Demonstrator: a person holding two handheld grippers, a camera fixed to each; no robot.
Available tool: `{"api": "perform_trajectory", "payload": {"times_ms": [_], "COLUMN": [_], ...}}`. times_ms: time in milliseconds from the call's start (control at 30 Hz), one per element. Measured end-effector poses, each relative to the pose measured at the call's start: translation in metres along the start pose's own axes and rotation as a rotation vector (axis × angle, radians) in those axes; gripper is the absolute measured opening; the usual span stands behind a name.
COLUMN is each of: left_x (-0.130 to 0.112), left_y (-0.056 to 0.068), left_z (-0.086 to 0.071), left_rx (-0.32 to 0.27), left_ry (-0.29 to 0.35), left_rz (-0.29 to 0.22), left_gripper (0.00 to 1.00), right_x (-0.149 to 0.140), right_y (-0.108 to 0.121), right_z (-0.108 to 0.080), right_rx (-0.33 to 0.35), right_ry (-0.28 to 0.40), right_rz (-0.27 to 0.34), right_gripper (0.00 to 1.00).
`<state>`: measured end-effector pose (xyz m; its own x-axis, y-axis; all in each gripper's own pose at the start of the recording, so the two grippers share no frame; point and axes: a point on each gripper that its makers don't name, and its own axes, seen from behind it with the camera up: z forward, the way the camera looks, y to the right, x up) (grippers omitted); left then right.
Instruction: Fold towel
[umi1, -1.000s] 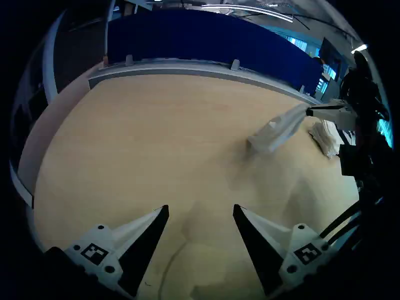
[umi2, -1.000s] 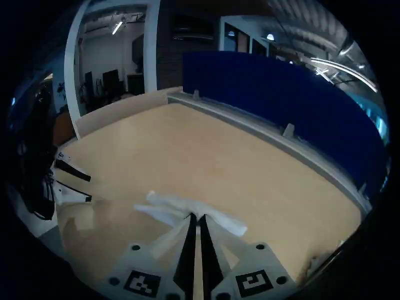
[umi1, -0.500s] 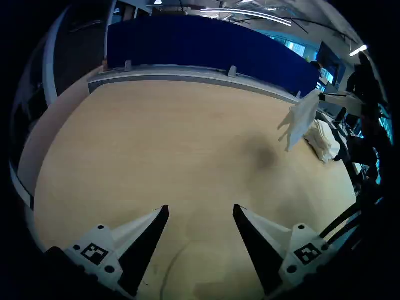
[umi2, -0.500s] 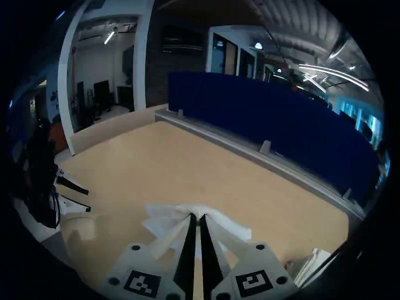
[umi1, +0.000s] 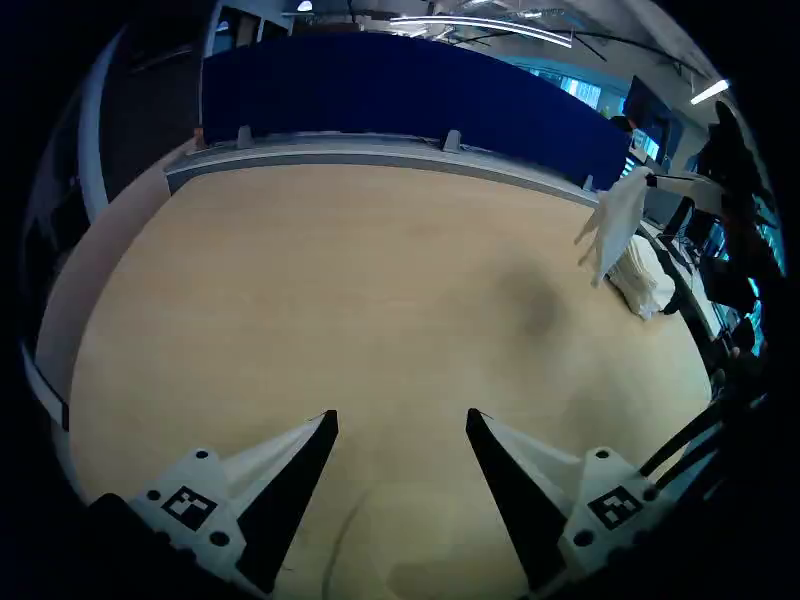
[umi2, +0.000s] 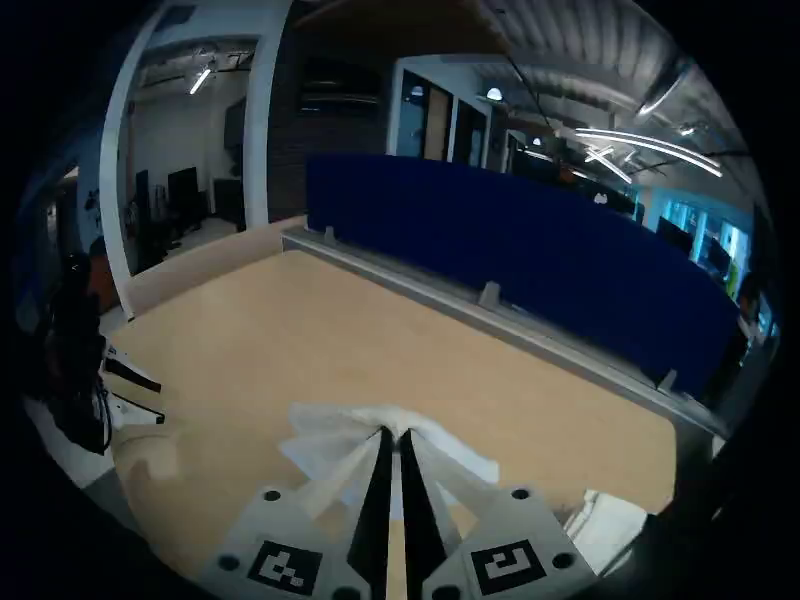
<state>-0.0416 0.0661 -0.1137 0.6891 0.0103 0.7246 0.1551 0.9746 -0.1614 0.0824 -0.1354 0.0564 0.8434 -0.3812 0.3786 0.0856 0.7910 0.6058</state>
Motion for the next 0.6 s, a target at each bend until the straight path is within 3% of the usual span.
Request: {"api": "perform_trajectory", "payload": {"times_ms": [600], "left_x": [0.003], "left_y": [0.014], "left_z": [0.007], "left_rx": [-0.007], "left_ry": [-0.01], "left_rz": [0.019], "left_gripper": [0.96], "right_x": [0.006], "right_y": [0.128], "right_z": [-0.034], "right_rx": [-0.15], "right_ry": [-0.026], "right_rz": [-0.019], "right_gripper": [0.05]}}
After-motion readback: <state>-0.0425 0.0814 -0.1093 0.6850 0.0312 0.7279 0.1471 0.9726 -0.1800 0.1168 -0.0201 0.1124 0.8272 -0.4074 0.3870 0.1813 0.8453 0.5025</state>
